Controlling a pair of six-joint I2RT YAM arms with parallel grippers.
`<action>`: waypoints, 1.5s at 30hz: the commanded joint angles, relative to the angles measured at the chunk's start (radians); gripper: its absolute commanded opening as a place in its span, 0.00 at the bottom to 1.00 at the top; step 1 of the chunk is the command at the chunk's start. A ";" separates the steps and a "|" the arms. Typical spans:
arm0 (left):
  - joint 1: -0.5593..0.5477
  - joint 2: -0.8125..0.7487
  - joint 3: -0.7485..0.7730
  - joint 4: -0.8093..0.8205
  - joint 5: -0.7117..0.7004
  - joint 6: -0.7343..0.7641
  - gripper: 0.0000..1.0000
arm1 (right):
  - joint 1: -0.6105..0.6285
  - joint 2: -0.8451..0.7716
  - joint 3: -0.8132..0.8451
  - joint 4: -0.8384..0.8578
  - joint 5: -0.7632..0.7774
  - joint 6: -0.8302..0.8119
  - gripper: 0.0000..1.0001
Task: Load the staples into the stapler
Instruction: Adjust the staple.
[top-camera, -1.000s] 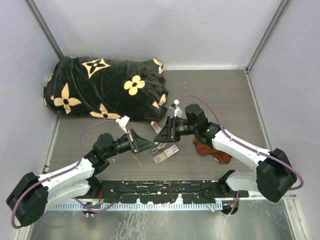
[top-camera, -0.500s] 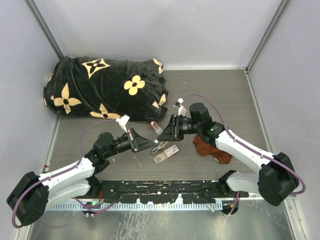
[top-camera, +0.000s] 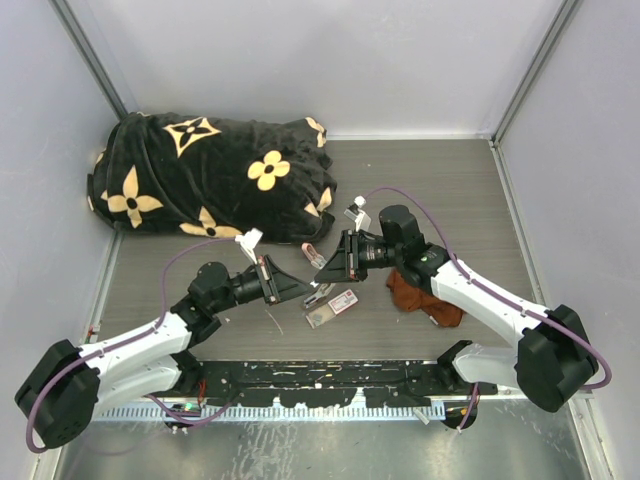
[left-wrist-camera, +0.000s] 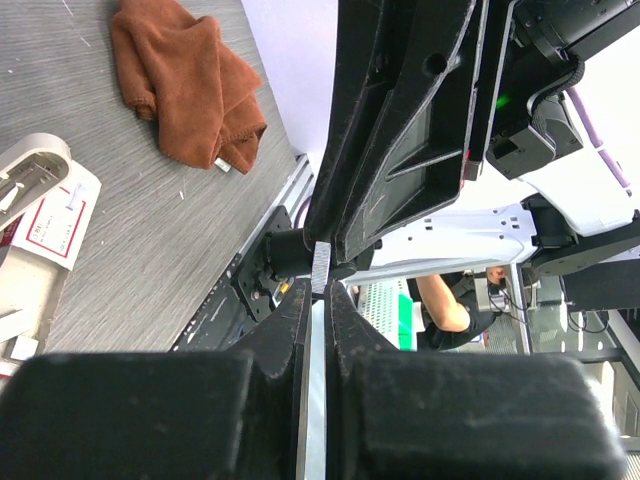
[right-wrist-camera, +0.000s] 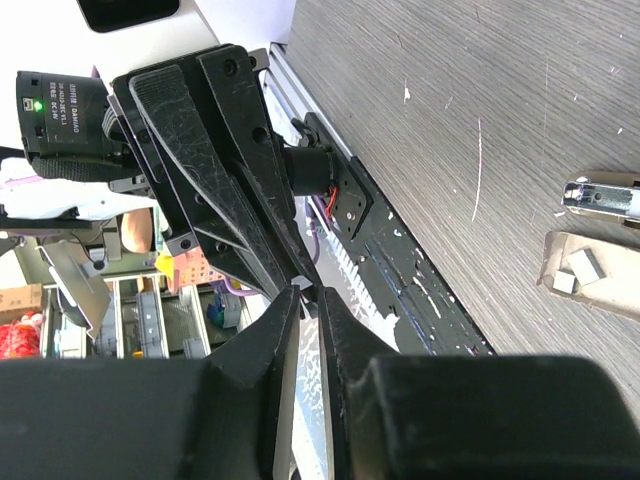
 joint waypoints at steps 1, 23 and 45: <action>0.001 0.005 0.058 0.060 0.022 -0.005 0.00 | 0.000 -0.013 0.017 0.051 -0.043 -0.016 0.17; 0.002 0.016 0.064 0.040 0.011 -0.008 0.25 | 0.000 -0.015 -0.003 0.037 0.011 -0.026 0.00; 0.020 -0.166 0.045 -0.527 -0.233 0.106 0.78 | 0.068 -0.021 -0.061 0.026 0.368 -0.109 0.00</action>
